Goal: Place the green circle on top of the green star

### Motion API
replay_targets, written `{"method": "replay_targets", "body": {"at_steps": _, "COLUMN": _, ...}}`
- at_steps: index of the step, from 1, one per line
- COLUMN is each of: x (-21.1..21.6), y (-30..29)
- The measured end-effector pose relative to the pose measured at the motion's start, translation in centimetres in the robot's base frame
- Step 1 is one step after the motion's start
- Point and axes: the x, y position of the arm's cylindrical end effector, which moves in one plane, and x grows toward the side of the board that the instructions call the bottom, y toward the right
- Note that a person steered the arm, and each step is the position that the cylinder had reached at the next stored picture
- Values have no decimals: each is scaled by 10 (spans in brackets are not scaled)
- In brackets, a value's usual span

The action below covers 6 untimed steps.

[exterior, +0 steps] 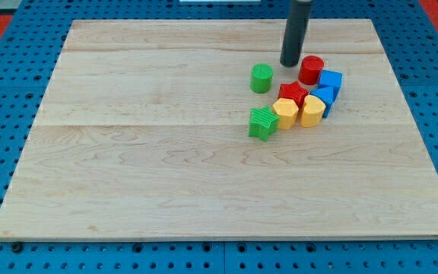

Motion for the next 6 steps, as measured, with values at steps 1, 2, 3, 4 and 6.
{"method": "replay_targets", "body": {"at_steps": 1, "x": -39, "y": 19}}
{"method": "replay_targets", "body": {"at_steps": 2, "x": -6, "y": 56}}
{"method": "replay_targets", "body": {"at_steps": 3, "x": 31, "y": 24}}
{"method": "replay_targets", "body": {"at_steps": 4, "x": 66, "y": 26}}
{"method": "replay_targets", "body": {"at_steps": 6, "x": 0, "y": -22}}
